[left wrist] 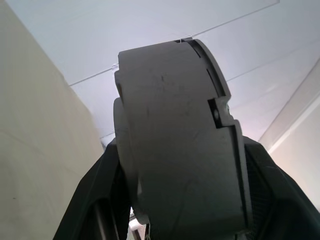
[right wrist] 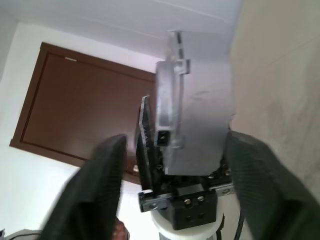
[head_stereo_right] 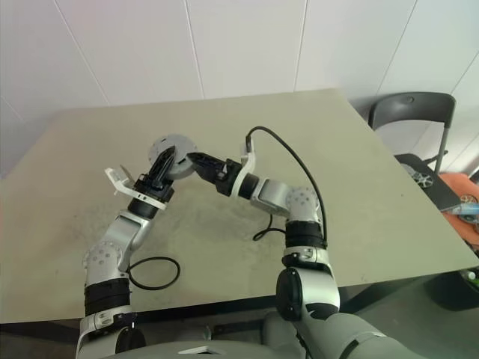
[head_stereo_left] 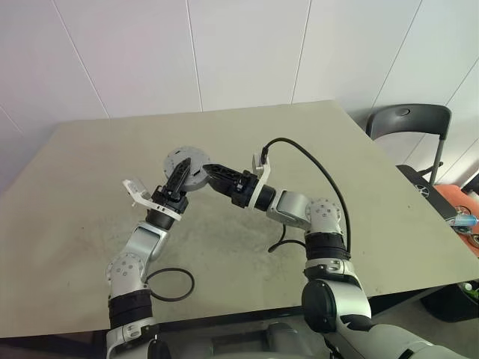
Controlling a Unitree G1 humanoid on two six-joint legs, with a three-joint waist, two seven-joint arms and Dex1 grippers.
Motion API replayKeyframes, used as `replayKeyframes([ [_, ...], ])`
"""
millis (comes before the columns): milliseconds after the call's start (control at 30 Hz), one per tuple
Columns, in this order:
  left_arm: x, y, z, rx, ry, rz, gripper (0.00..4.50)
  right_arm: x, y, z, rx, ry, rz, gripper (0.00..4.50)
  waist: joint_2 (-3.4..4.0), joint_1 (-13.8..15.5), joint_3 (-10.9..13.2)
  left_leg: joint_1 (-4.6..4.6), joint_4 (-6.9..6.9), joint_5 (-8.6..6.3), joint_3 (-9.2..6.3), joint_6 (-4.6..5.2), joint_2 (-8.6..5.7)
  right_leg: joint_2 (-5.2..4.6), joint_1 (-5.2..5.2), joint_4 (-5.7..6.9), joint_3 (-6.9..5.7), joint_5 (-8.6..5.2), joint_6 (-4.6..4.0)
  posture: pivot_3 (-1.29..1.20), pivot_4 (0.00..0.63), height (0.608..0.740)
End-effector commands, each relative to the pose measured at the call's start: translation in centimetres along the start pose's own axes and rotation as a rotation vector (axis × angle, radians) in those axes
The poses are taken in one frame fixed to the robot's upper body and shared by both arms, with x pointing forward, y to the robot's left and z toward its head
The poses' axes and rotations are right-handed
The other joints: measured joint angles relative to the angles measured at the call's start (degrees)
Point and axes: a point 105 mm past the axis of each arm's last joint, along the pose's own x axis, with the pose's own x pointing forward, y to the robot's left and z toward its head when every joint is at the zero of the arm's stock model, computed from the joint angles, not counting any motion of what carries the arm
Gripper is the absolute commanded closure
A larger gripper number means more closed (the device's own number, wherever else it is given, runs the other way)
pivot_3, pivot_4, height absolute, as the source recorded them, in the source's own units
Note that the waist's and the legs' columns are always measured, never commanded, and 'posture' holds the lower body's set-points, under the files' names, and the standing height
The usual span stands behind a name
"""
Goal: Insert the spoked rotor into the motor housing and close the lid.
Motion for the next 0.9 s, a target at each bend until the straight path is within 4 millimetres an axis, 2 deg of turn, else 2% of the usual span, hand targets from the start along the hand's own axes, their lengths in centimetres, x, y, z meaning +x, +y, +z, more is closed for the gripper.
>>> replayKeyframes([
  [33, 0.3, -1.3, 1.2, 0.036, -0.058, -0.041, 2.14, 0.8, 1.8, -0.2, -0.019, 0.003, 0.081, 0.97, -0.01, 0.01, 0.00, 0.00, 0.00, 0.00, 0.00, 0.00, 0.00, 0.00, 0.00, 0.00, 0.00, 0.00, 0.00, 0.00, 0.000, 0.740],
  [100, 0.3, -1.2, 1.7, 0.039, -0.087, -0.026, 2.14, 0.8, 1.9, -0.3, -0.017, 0.007, 0.089, 0.97, 0.00, 0.02, 0.00, 0.00, 0.00, 0.00, 0.00, 0.00, 0.00, 0.00, 0.00, 0.00, 0.00, 0.00, 0.00, 0.00, 0.000, 0.740],
  [167, 0.1, -0.1, 3.0, 0.058, -0.158, 0.039, 2.14, 0.8, 2.0, -0.3, -0.015, 0.005, 0.095, 0.97, -0.01, -0.01, 0.00, 0.00, 0.00, 0.00, 0.00, 0.00, 0.00, 0.00, 0.00, -0.01, 0.00, 0.00, 0.00, 0.00, 0.000, 0.740],
  [233, -0.5, 1.5, 5.3, 0.124, -0.278, 0.152, 2.14, 0.8, 2.1, -0.2, -0.020, 0.002, 0.100, 0.97, -0.01, 0.00, 0.00, 0.01, 0.00, 0.00, 0.00, 0.00, 0.00, 0.01, 0.00, -0.01, 0.00, 0.00, 0.00, 0.00, 0.000, 0.740],
  [333, -1.3, 3.0, 7.1, 0.184, -0.370, 0.261, 2.14, 0.7, 2.3, -0.1, -0.034, -0.002, 0.109, 0.97, -0.01, -0.03, 0.00, 0.02, 0.00, 0.00, 0.01, -0.01, 0.03, 0.04, 0.00, 0.00, 0.00, 0.02, -0.03, 0.00, 0.000, 0.740],
  [400, -2.2, 4.2, 8.5, 0.213, -0.440, 0.339, 2.14, 0.7, 2.5, -0.2, -0.046, 0.000, 0.119, 0.97, -0.03, 0.15, 0.01, 0.01, -0.01, 0.00, -0.01, -0.01, 0.03, 0.03, 0.00, -0.02, -0.01, 0.02, -0.03, 0.00, 0.000, 0.740],
  [467, -4.2, 6.0, 10.2, 0.280, -0.514, 0.475, 2.14, 0.7, 2.7, -0.3, -0.057, 0.005, 0.125, 0.97, -0.11, 0.25, 0.01, -0.01, -0.01, 0.00, -0.01, -0.01, 0.02, 0.02, 0.00, -0.04, -0.02, 0.02, -0.02, 0.00, 0.000, 0.740],
  [533, -5.0, 6.8, 10.7, 0.314, -0.515, 0.517, 2.14, 0.6, 2.8, -0.4, -0.064, 0.009, 0.130, 0.97, -0.19, 0.34, 0.01, -0.01, -0.01, 0.00, -0.01, 0.00, 0.00, 0.00, 0.00, -0.07, -0.02, 0.02, -0.01, 0.00, 0.000, 0.740],
  [633, -5.6, 6.8, 11.4, 0.308, -0.551, 0.505, 2.14, 0.6, 2.9, -0.5, -0.072, 0.015, 0.137, 0.97, -0.39, 0.67, 0.02, -0.04, -0.01, 0.00, -0.03, 0.00, 0.00, 0.00, 0.00, -0.07, -0.04, 0.03, 0.00, 0.00, 0.000, 0.740],
  [900, -7.4, 8.1, 13.1, 0.315, -0.634, 0.570, 2.14, 0.6, 3.0, -0.6, -0.080, 0.023, 0.149, 0.97, -0.41, 0.82, 0.00, 0.00, -0.01, 0.00, -0.03, 0.00, 0.02, 0.01, 0.00, -0.02, -0.05, 0.04, 0.00, 0.00, 0.000, 0.740],
])
